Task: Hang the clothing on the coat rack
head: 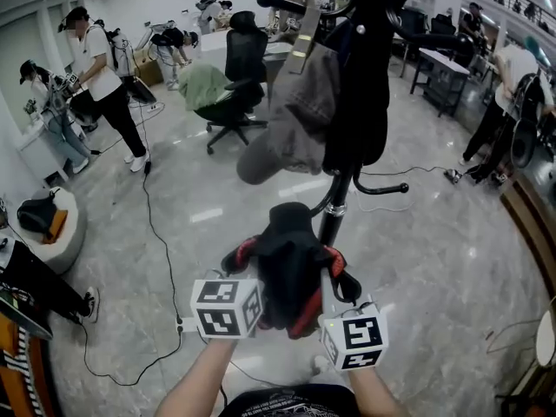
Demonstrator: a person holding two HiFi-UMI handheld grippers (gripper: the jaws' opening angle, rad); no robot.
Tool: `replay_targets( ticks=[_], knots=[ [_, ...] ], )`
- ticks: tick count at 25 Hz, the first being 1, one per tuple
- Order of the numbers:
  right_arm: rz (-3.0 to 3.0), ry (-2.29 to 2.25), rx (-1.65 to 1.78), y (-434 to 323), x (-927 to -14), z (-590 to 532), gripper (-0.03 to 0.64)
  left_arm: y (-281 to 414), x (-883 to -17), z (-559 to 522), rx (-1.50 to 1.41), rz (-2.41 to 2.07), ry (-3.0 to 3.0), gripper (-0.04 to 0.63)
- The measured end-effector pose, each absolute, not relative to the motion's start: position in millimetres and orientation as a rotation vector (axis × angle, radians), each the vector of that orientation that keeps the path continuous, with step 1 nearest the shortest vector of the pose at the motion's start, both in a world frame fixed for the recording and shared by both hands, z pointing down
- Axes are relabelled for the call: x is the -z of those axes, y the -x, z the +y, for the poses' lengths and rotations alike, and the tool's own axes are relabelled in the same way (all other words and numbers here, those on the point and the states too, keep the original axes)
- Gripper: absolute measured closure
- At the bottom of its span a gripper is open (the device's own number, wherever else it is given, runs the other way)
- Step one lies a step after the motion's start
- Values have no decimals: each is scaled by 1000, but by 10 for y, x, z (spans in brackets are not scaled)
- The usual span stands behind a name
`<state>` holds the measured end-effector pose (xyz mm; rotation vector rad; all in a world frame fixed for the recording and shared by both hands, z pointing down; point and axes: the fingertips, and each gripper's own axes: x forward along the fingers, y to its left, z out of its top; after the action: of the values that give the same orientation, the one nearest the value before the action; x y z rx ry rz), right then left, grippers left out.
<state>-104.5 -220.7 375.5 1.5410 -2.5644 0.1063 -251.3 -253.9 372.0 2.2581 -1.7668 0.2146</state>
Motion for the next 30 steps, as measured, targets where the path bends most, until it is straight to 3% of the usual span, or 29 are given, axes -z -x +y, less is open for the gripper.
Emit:
replay_targets(
  ticks=[30],
  knots=[
    [-2384, -1733, -124, 1060, -3907, -2300, 595, 2472, -3780, -3120, -248, -1529, -2409, 571]
  ],
)
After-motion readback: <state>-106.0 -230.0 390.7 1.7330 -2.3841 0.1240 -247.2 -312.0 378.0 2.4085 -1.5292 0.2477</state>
